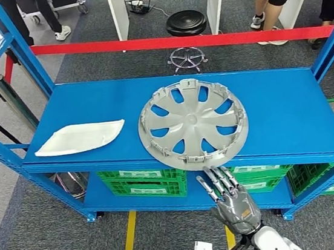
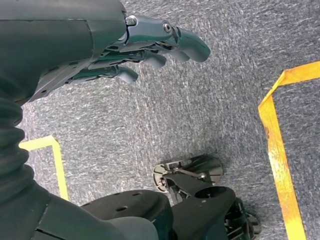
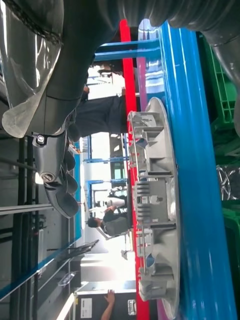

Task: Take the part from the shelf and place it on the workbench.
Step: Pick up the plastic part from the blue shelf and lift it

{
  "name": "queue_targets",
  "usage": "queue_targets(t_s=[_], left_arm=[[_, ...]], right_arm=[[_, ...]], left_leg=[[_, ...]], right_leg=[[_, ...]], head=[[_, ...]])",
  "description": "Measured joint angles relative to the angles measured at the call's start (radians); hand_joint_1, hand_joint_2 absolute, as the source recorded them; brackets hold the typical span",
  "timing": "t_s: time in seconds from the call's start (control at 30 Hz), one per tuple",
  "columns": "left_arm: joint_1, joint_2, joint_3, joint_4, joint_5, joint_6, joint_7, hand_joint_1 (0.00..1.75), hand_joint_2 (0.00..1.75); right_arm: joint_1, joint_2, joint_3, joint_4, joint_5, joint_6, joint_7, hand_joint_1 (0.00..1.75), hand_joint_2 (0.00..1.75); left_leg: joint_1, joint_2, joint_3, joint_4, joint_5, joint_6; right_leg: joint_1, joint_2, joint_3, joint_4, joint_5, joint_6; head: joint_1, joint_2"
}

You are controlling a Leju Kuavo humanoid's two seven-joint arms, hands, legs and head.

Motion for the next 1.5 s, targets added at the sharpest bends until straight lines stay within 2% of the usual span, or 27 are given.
queue_targets(t_s=[0.2, 0.4, 0.87, 1.33, 1.37, 1.47, 1.5], left_arm=[[0.000, 0.000, -0.007, 0.000, -0.001, 0.000, 0.000, 0.00, 1.75], [-0.002, 0.000, -0.022, 0.000, -0.013, -0.006, 0.002, 0.00, 1.75], [-0.022, 0.002, -0.077, 0.000, -0.052, -0.021, 0.025, 0.00, 1.75], [-0.033, 0.006, -0.100, 0.000, -0.062, -0.027, 0.035, 0.00, 1.75], [-0.033, 0.007, -0.101, 0.000, -0.062, -0.027, 0.036, 0.00, 1.75], [-0.034, 0.007, -0.105, 0.000, -0.063, -0.027, 0.036, 0.00, 1.75], [-0.035, 0.007, -0.107, 0.000, -0.063, -0.027, 0.037, 0.00, 1.75]], right_arm=[[-0.008, 0.000, -0.007, 0.016, -0.009, 0.002, 0.000, 0.00, 1.75], [-0.067, 0.011, -0.015, 0.056, -0.014, 0.004, 0.012, 0.00, 1.75], [-0.237, 0.096, -0.008, 0.275, -0.035, 0.029, 0.005, 0.00, 1.75], [-0.346, 0.171, 0.032, 0.415, -0.052, 0.073, -0.017, 0.00, 1.75], [-0.352, 0.176, 0.035, 0.421, -0.054, 0.075, -0.017, 0.07, 1.75], [-0.368, 0.188, 0.040, 0.442, -0.066, 0.086, -0.017, 1.38, 1.75], [-0.373, 0.192, 0.041, 0.449, -0.074, 0.089, -0.018, 1.75, 1.75]], left_leg=[[0.000, 0.000, 0.000, 0.000, 0.000, 0.000], [0.000, 0.000, 0.000, 0.000, 0.000, 0.000], [0.000, 0.000, 0.000, 0.001, 0.001, 0.001], [0.000, 0.000, -0.001, 0.001, 0.001, 0.001], [0.000, 0.000, 0.000, 0.001, 0.001, 0.001], [0.000, 0.000, -0.001, 0.001, 0.001, 0.001], [0.000, 0.000, -0.001, 0.001, 0.001, 0.001]], right_leg=[[0.000, 0.000, 0.000, 0.000, 0.000, 0.000], [0.000, 0.000, 0.000, 0.000, 0.001, 0.002], [0.000, 0.000, 0.000, 0.000, 0.002, 0.002], [0.000, 0.000, 0.000, 0.000, 0.002, 0.002], [0.000, 0.000, 0.000, 0.000, 0.002, 0.002], [0.000, 0.000, 0.000, 0.000, 0.002, 0.002], [0.000, 0.000, 0.000, 0.000, 0.002, 0.002]], head=[[0.000, 0.000], [0.000, 0.000], [0.000, 0.000], [0.000, 0.000], [0.000, 0.000], [0.000, 0.000], [0.000, 0.000]])
